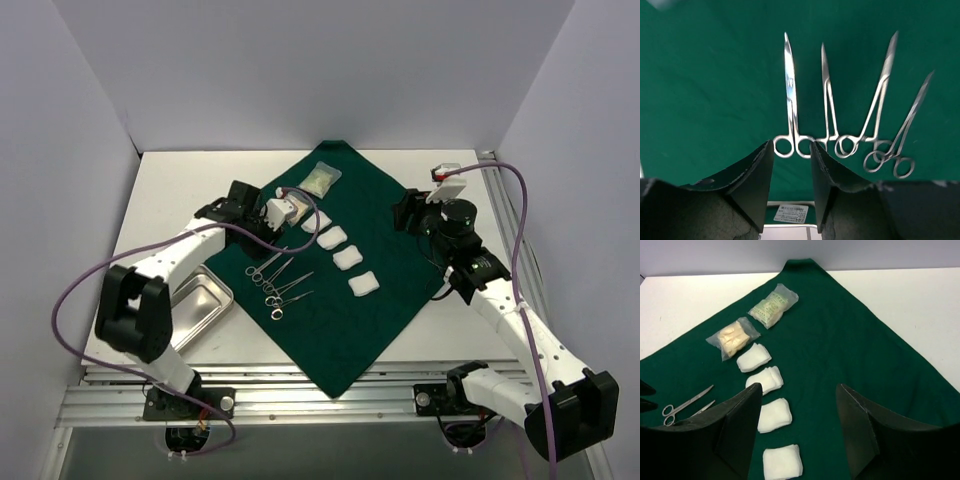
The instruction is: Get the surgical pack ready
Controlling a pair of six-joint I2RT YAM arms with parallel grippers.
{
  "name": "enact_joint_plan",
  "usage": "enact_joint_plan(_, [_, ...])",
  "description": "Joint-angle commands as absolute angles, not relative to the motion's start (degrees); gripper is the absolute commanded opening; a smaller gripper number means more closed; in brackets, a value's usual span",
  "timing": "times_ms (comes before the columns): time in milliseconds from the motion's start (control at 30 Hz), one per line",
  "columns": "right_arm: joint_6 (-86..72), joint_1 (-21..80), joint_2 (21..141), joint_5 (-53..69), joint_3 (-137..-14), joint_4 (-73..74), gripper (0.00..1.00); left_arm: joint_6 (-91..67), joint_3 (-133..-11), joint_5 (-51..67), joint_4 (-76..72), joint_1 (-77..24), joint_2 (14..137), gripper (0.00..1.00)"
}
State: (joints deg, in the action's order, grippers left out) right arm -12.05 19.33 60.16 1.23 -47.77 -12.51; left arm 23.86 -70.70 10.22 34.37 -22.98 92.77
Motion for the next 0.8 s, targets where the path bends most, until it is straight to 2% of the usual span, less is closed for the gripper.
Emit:
enact_joint_plan(0, [-12.9, 19.7, 58.3, 3.1, -47.3, -11.3, 0.56, 26.2, -76.4, 8.0, 42.9, -22.5, 97.5, 0.45])
enact_joint_plan(200, [-12.7, 20.2, 58.1, 3.3, -45.7, -10.5, 0.56, 26.4, -83.8, 8.6, 47.4, -23.8, 108.1, 0.45])
enact_joint_plan(467, [-12.1, 20.5, 58.4, 3.3, -44.2, -10.7, 0.57, 26.8, -85.3, 9.0, 46.3, -23.9, 111.2, 0.43])
enact_joint_plan(600, [-12.1, 20.6, 59.1, 3.3, -43.9, -11.2, 0.57, 26.8, -87.0, 8.6, 48.7, -24.4, 113.7, 0.37])
enact_joint_plan(767, [-12.4, 20.7, 60.4, 3.6, -43.9, -11.5, 0.57, 26.5, -89.2, 6.9, 49.8, -24.7, 117.2, 0.36])
